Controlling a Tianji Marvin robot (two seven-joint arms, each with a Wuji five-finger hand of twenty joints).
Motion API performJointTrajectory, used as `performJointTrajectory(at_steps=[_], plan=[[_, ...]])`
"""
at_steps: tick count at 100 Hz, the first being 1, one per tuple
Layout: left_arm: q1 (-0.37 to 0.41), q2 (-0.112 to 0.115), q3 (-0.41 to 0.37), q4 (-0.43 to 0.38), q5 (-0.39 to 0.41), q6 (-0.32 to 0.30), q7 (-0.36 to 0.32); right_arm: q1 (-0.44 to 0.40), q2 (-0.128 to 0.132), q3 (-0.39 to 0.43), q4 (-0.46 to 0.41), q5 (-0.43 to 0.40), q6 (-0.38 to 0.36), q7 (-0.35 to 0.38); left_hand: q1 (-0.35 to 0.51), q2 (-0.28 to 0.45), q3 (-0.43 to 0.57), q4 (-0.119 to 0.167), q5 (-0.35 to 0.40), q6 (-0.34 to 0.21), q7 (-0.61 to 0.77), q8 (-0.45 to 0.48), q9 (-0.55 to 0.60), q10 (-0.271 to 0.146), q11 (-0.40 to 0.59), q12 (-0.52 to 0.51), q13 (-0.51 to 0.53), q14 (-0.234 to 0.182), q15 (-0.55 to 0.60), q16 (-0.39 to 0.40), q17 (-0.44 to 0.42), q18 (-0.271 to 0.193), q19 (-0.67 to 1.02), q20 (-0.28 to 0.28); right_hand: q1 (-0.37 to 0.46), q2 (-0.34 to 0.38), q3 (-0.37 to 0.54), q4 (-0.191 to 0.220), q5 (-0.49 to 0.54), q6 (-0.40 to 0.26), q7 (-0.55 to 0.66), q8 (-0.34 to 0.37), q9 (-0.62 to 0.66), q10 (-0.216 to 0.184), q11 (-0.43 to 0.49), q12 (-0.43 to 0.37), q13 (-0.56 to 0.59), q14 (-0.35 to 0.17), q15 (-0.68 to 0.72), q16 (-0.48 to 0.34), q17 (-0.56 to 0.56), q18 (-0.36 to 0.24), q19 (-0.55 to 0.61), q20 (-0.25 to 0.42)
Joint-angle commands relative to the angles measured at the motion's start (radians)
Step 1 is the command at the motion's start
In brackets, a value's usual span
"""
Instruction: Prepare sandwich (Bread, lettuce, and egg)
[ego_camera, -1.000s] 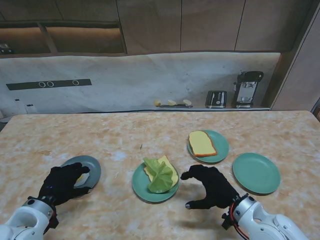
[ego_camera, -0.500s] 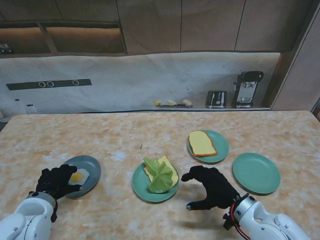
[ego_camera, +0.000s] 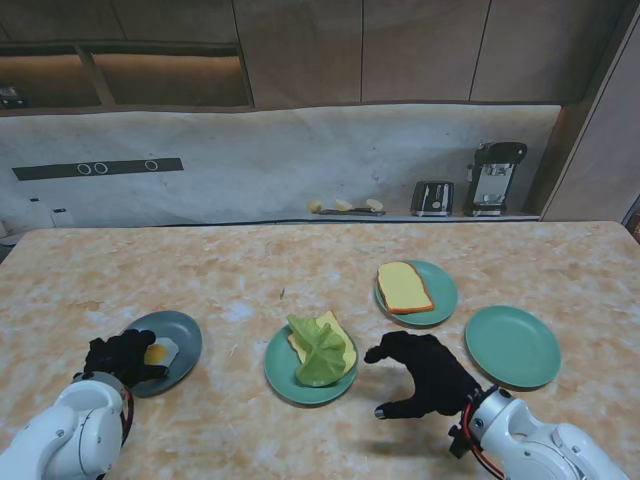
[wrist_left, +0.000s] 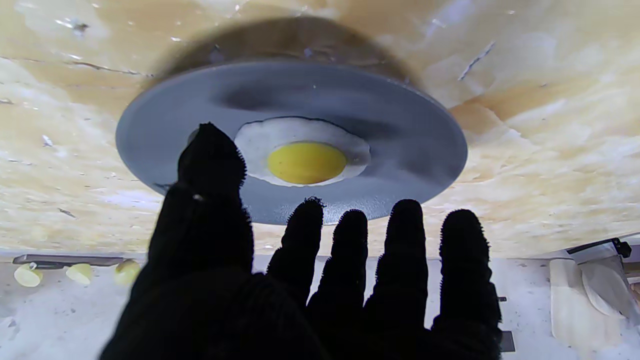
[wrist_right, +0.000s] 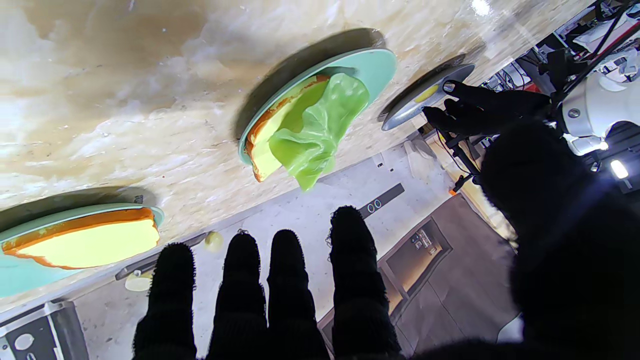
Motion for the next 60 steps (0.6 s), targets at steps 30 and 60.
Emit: performJointTrajectory(at_steps=[30,60], plan=[[-0.065,0.002,0.035,0.078,-0.035,0.018,0.004,-0.003,0.002,-0.002,-0.005,-0.005,0.008,0.029,0.043,-0.021,0.046,0.022,-0.050,0.020,0.039,0.041,-0.032,0.016,0.030,0.033,-0.002,0.025,0.066,0.044,0.015,-0.003,0.111,0.086,-0.010,0.010,-0.008,0.010,0.002,-0.021,-0.012,0.007,0.033,-0.009,0.001,-0.518,0.003,-0.017,-0.001,-0.010,-0.024,-0.002,-0.025,0.026],[-0.086,0.000,0.059,0.114,-0.049,0.027,0.028,0.000,0.003,-0.004,-0.004,0.000,0.017,0.041,0.044,-0.053,0.138,0.023,-0.074,0.015,0.102,0.078,-0.010,0.010,0.079,0.090,0.027,0.027,0.137,0.104,0.049,-0.024,0.227,0.162,-0.010,0.010,-0.007,0.011,0.004,-0.021,-0.012,0.008,0.037,-0.010,0.000,-0.518,0.011,-0.017,0.001,-0.009,-0.020,0.002,-0.030,0.032]])
